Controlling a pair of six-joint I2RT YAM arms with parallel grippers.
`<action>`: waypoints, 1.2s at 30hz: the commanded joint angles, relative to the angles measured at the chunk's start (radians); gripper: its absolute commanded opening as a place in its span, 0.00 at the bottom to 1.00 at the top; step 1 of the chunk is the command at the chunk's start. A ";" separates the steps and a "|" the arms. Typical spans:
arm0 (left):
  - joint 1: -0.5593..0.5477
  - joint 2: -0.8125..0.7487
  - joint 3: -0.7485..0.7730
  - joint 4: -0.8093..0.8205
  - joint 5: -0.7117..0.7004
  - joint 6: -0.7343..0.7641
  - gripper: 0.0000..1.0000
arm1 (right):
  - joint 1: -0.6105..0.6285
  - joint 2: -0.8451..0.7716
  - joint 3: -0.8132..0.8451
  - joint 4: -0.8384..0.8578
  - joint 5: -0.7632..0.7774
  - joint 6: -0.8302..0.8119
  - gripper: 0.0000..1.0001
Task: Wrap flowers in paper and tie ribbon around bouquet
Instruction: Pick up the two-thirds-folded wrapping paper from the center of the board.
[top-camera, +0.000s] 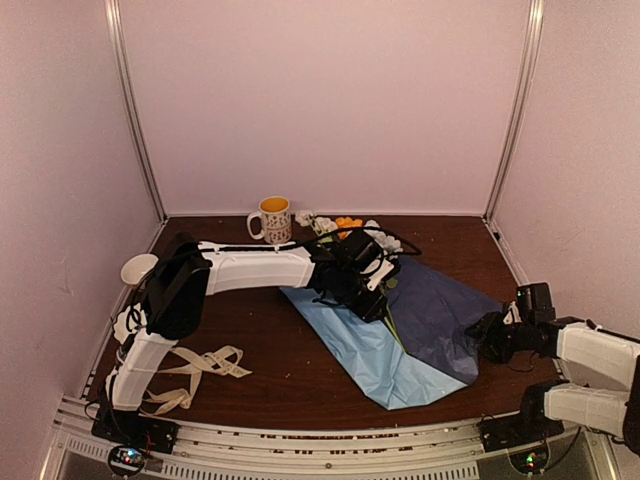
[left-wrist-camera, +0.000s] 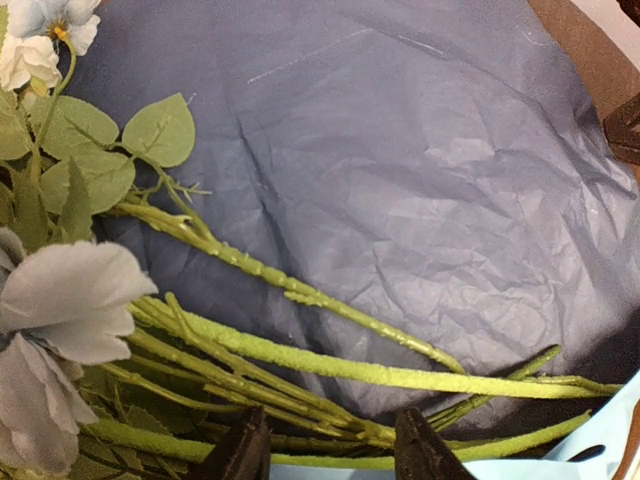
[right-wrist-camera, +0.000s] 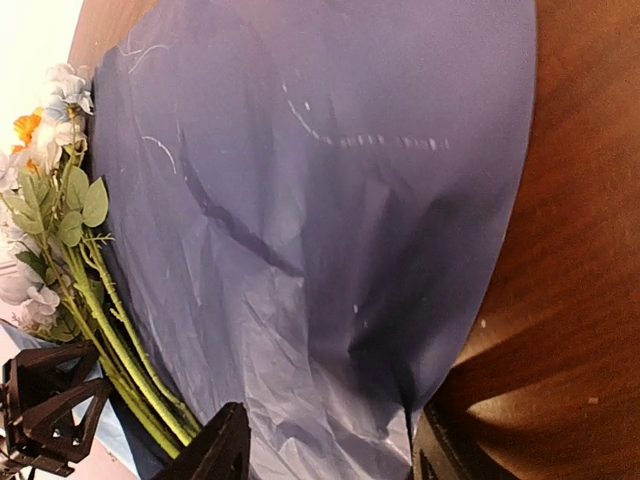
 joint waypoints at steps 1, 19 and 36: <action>0.008 0.031 0.004 -0.039 0.018 -0.012 0.45 | -0.004 -0.113 -0.045 -0.016 -0.038 0.050 0.52; 0.008 0.030 0.004 -0.038 0.019 -0.012 0.45 | -0.003 -0.128 -0.108 0.268 -0.207 0.066 0.50; 0.016 0.038 0.008 -0.039 0.028 -0.022 0.45 | 0.068 -0.199 0.041 0.013 -0.108 -0.137 0.00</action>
